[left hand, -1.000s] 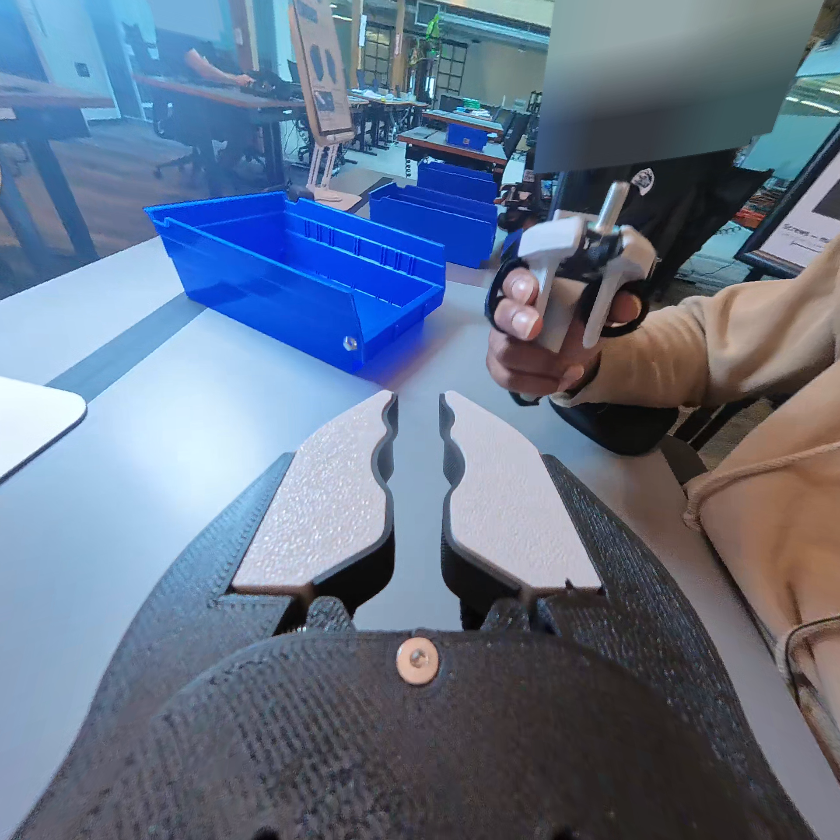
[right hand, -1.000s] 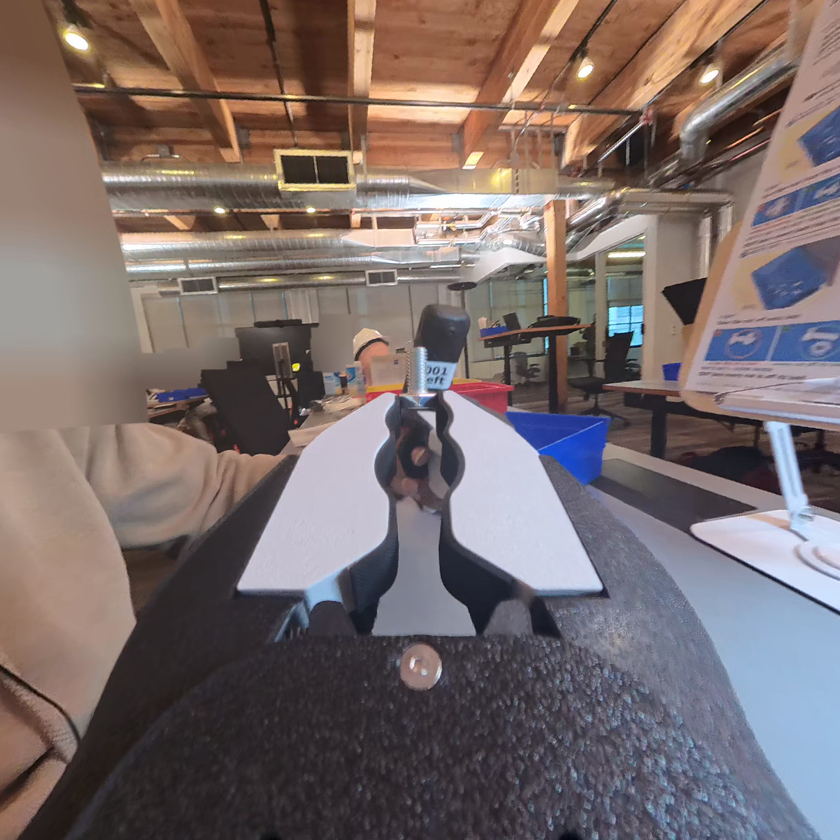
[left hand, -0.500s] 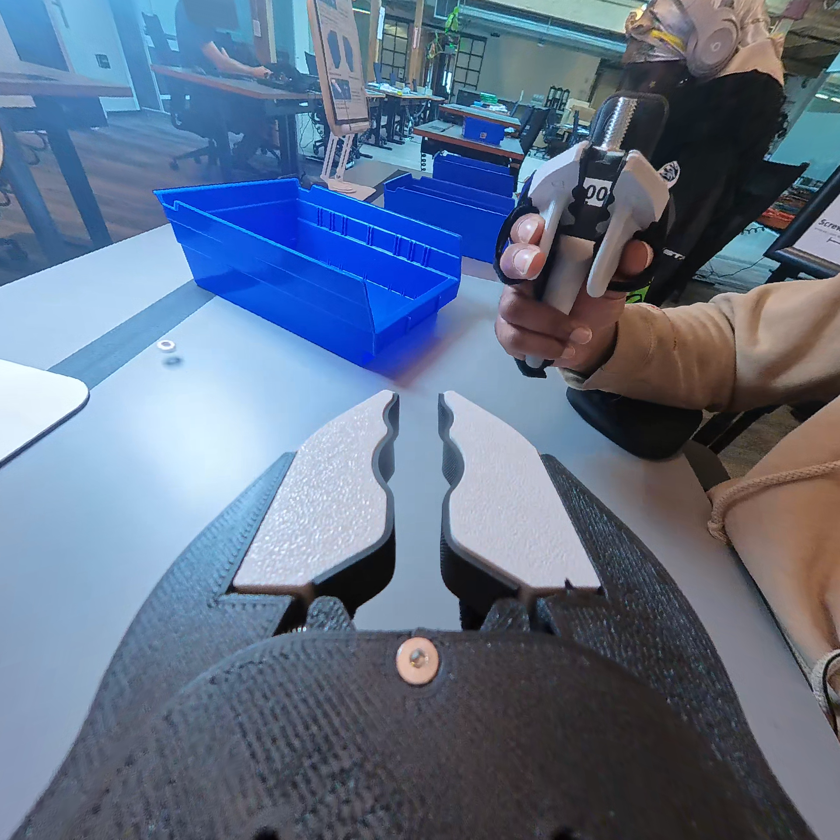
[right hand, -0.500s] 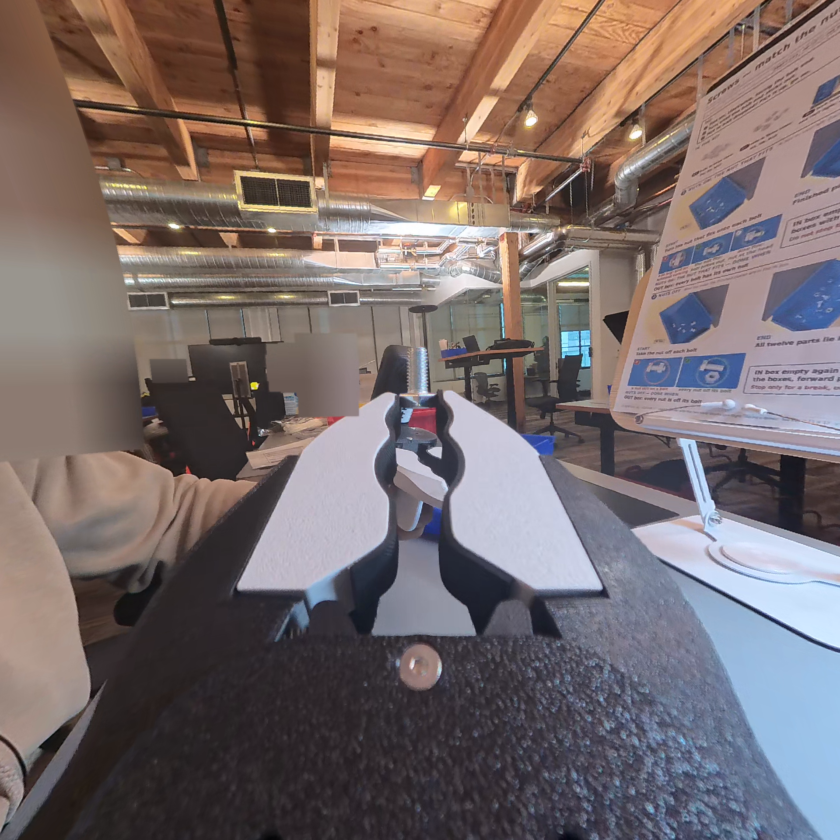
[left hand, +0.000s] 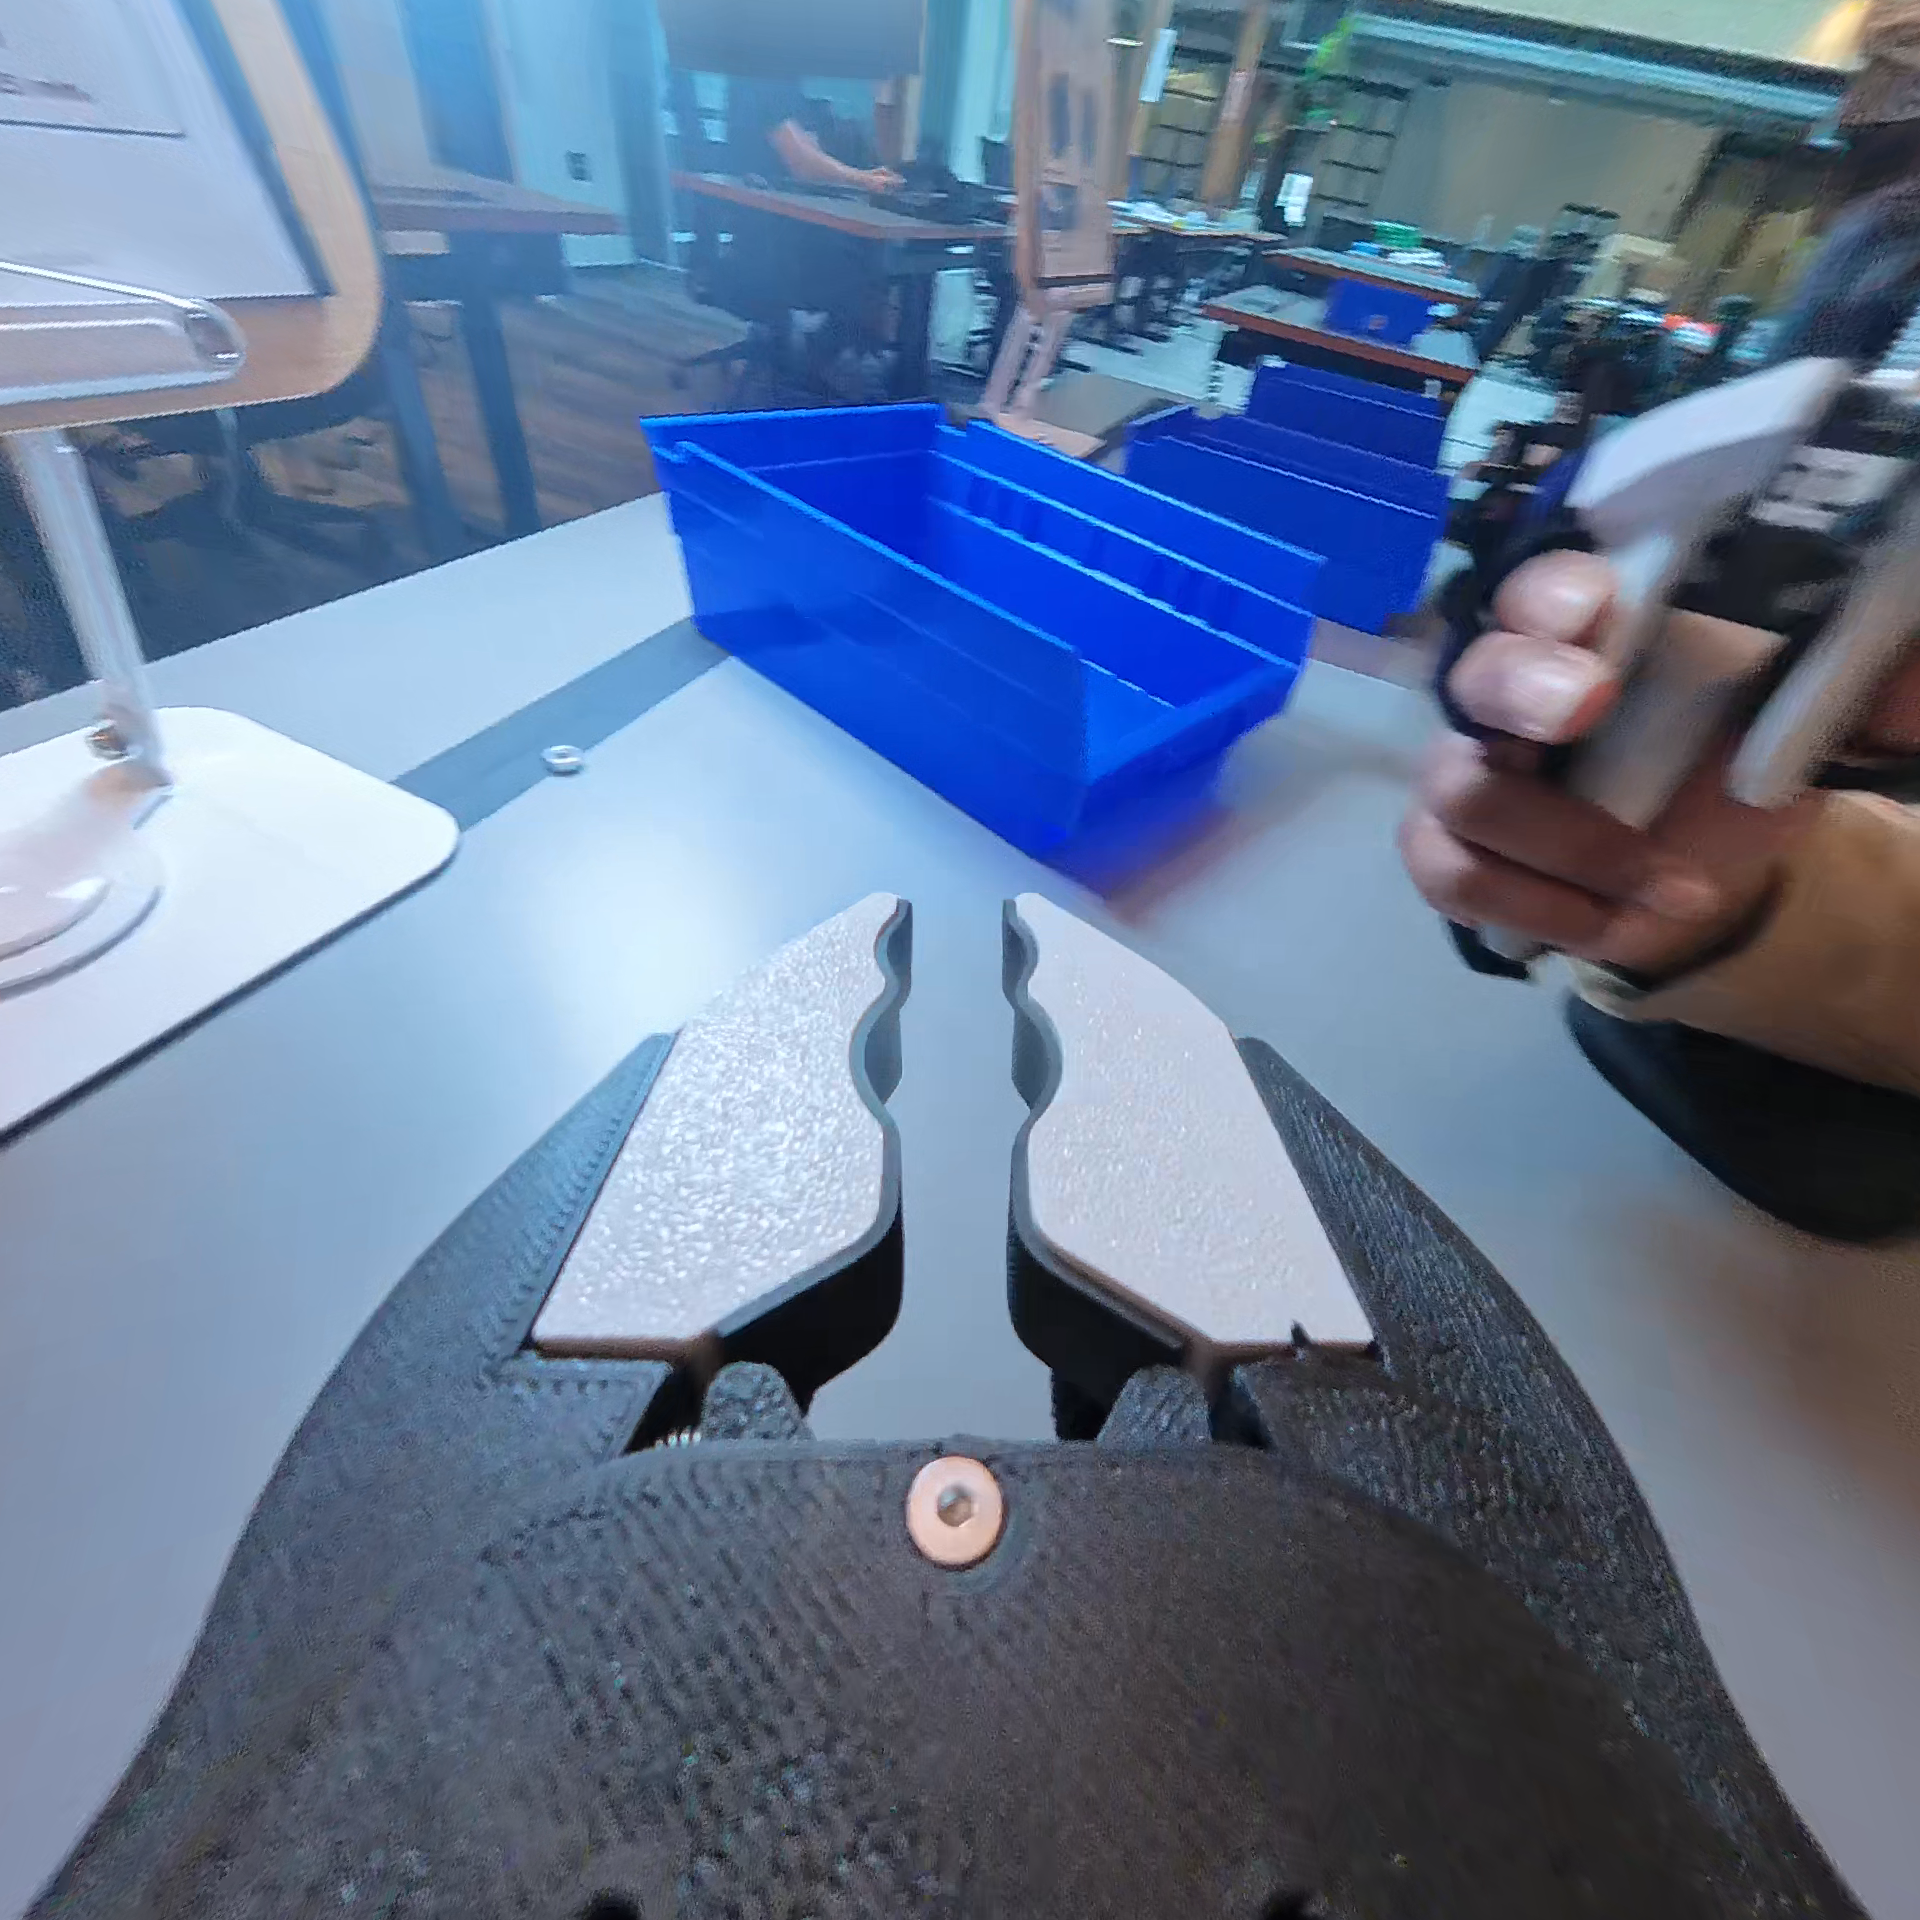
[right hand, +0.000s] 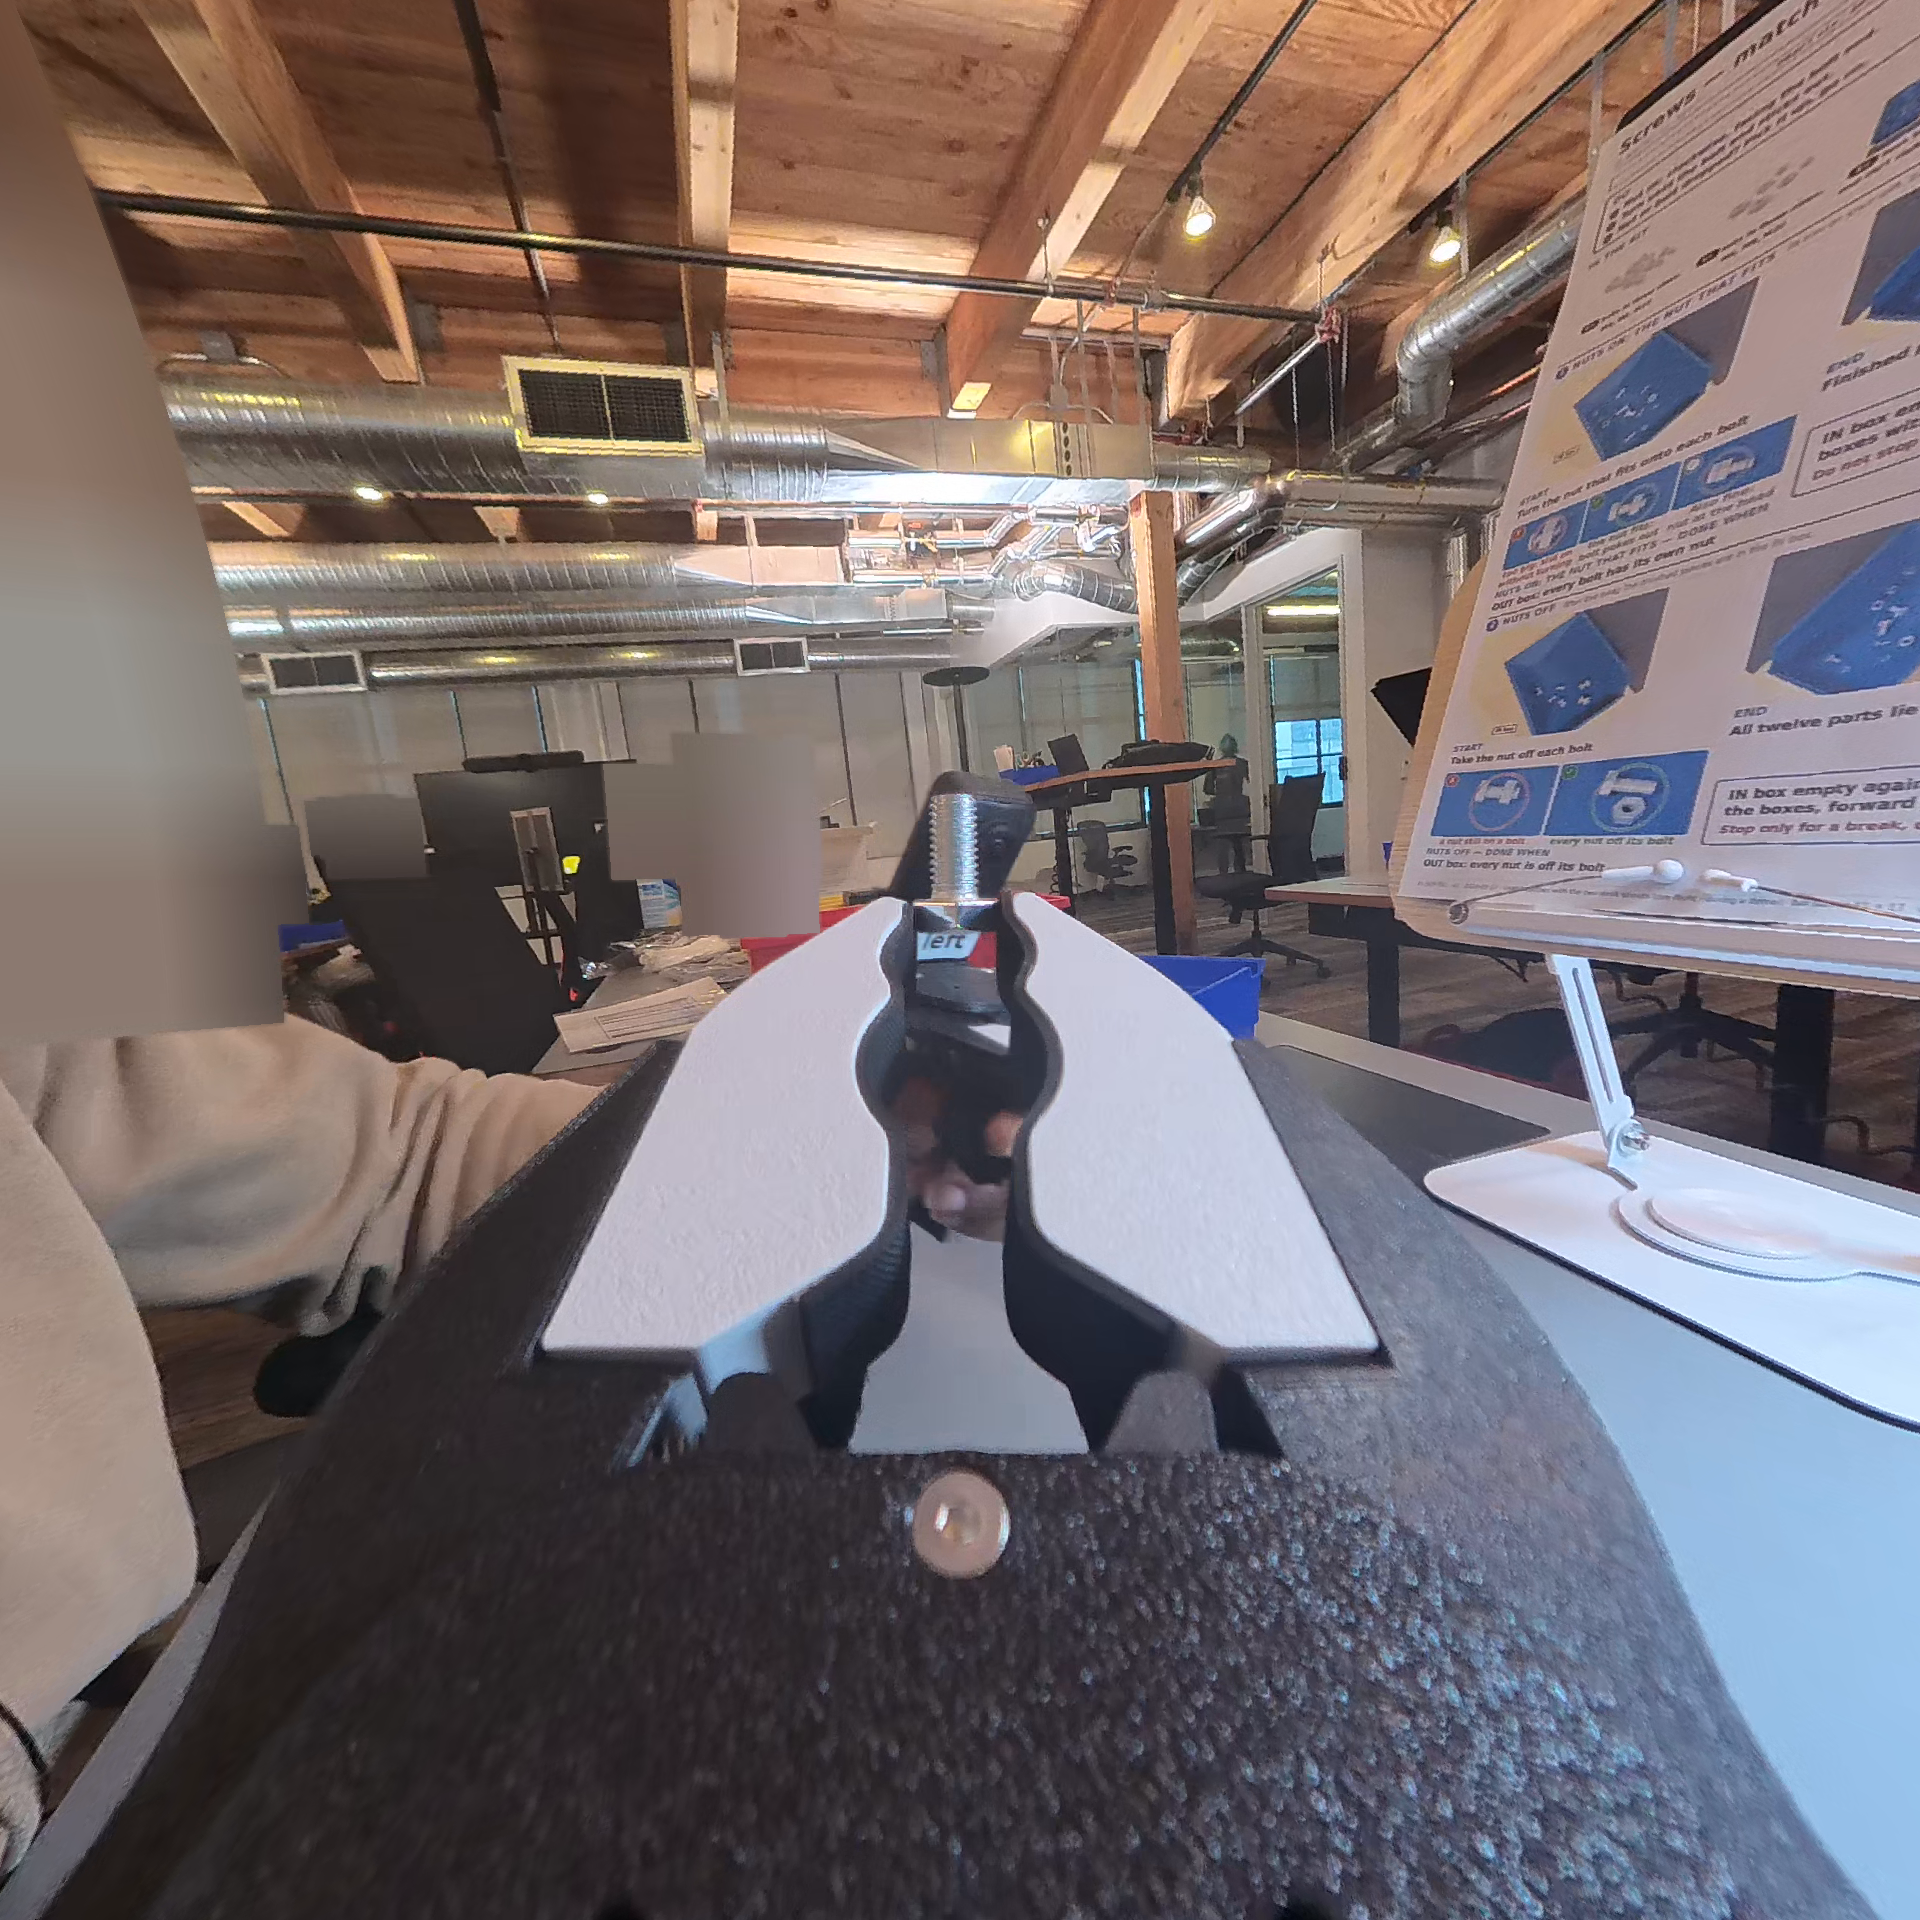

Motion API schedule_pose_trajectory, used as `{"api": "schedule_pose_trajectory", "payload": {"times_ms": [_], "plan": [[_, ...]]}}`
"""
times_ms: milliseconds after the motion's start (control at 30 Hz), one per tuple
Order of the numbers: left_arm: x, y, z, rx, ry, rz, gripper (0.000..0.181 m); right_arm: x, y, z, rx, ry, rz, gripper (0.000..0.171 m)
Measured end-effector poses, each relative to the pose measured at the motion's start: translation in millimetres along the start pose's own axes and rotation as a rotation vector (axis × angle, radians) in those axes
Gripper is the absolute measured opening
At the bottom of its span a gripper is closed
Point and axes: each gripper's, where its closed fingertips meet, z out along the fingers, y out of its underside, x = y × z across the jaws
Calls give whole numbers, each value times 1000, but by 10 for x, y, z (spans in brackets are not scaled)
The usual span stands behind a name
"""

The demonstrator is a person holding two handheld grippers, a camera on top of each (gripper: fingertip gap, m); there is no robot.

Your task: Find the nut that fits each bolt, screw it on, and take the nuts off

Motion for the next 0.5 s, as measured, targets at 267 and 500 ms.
{"api": "schedule_pose_trajectory", "payload": {"times_ms": [267, 500], "plan": [[-1115, 351, 1181, -255, -324, -7, 22, 125, 116, -31, -32, 68, -17, 15], [-1653, 488, 1927, -406, -406, -47, 37, 147, 203, -44, -65, 57, -11, 15]]}}
